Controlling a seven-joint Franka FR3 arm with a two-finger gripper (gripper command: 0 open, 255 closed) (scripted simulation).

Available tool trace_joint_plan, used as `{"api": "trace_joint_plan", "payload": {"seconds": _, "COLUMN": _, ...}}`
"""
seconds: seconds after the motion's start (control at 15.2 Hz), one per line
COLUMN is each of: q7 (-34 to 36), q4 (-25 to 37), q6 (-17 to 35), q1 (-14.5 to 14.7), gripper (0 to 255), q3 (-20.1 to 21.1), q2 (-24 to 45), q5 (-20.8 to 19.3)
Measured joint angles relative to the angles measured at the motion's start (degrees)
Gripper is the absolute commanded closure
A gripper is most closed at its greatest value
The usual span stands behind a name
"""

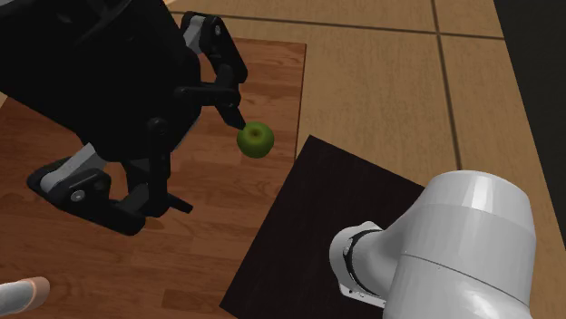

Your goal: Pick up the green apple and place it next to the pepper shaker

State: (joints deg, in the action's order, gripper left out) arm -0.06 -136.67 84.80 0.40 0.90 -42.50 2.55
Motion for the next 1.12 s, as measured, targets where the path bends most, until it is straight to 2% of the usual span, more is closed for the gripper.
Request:
{"api": "trace_joint_plan", "payload": {"seconds": 0.13, "q7": -0.8, "q4": -1.3, "q6": 1.1, "q1": 0.0, "gripper": 0, "q3": -0.4, "q2": -0.5, "q5": -0.3}}
{"api": "trace_joint_plan", "payload": {"seconds": 0.33, "q7": -4.9, "q4": -6.9, "q6": 5.8, "q1": -0.2, "gripper": 0, "q3": -2.5, "q2": -3.2, "q5": -2.4}}
{"api": "trace_joint_plan", "payload": {"seconds": 0.73, "q7": -14.6, "q4": -18.0, "q6": 19.7, "q1": -1.3, "gripper": 0, "q3": -8.5, "q2": -4.6, "q5": -7.5}}
{"api": "trace_joint_plan", "payload": {"seconds": 1.12, "q7": -24.6, "q4": -25.1, "q6": 35.6, "q1": -2.7, "gripper": 0, "q3": -15.9, "q2": -0.1, "q5": -12.5}}
